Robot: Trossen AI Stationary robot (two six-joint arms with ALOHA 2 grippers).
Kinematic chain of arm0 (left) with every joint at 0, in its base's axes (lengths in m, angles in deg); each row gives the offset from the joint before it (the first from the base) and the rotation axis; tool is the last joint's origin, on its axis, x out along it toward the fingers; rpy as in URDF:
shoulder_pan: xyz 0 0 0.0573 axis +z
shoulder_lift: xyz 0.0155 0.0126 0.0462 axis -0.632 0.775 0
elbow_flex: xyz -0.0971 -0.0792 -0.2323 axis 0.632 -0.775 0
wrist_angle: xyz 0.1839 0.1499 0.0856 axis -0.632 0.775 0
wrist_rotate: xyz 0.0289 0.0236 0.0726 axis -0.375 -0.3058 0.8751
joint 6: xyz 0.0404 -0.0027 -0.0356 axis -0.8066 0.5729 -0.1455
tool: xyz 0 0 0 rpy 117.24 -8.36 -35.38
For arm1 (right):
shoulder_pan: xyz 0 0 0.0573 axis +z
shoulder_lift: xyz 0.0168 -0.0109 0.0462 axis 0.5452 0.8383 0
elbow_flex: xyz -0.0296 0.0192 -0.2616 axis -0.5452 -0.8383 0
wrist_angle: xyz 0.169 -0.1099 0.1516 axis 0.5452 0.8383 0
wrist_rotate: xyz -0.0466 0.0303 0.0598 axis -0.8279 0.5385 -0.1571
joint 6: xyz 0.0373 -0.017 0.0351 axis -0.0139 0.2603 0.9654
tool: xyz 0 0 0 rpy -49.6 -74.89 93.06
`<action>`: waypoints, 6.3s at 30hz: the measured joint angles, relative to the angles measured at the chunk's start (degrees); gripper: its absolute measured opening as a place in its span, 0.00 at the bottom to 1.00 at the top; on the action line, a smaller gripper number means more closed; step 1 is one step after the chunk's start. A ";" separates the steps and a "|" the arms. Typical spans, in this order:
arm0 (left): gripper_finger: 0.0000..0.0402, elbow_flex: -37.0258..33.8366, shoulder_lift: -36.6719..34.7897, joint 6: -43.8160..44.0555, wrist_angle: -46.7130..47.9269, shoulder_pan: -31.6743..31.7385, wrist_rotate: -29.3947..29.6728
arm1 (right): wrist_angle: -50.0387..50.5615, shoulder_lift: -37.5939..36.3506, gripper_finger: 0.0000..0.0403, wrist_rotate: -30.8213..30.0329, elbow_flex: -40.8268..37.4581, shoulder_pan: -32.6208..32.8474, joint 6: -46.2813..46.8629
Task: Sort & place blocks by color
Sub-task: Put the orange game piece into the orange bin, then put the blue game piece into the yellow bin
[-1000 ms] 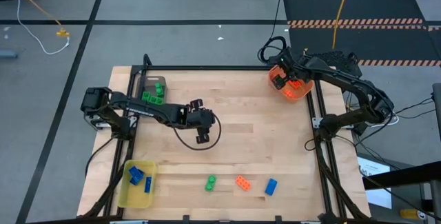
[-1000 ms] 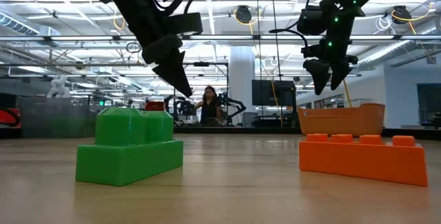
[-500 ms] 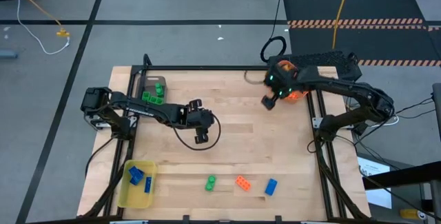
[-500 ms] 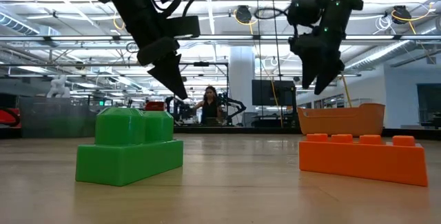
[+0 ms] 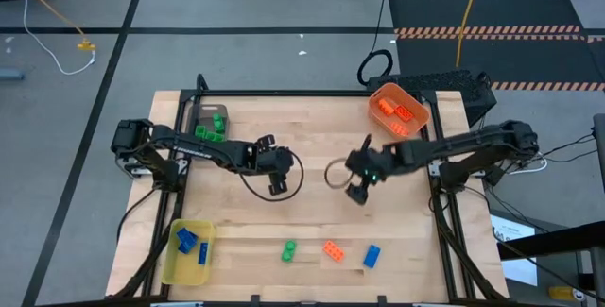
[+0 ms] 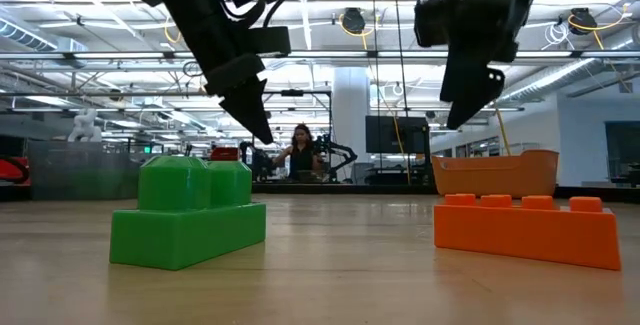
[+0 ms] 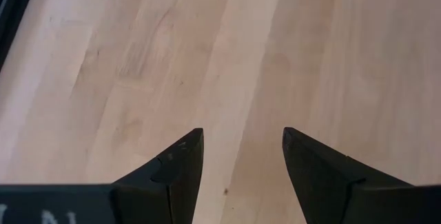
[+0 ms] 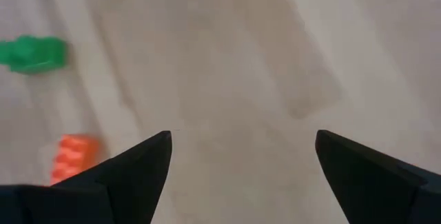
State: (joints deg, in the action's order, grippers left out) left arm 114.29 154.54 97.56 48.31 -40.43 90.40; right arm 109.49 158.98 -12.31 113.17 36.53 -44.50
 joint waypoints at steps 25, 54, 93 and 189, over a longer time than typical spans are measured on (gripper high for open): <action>0.50 -0.02 0.00 3.98 1.90 -1.68 -0.07 | 7.04 28.73 0.86 -6.05 25.22 24.55 12.24; 0.50 -0.04 0.00 2.90 4.28 -3.76 0.00 | 11.08 38.33 0.63 -12.64 26.06 28.14 17.03; 0.50 -0.04 0.00 -0.48 4.25 -3.54 0.00 | 25.98 -1.99 0.30 -30.96 6.08 -26.62 -14.73; 0.50 -0.04 -0.02 9.01 -20.04 -26.50 -6.02 | -7.49 6.77 0.80 1.16 -4.94 37.26 -30.98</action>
State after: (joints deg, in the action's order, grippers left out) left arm 114.25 154.51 106.57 28.27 -66.93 84.37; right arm 102.00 165.75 -11.15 108.23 73.78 -75.47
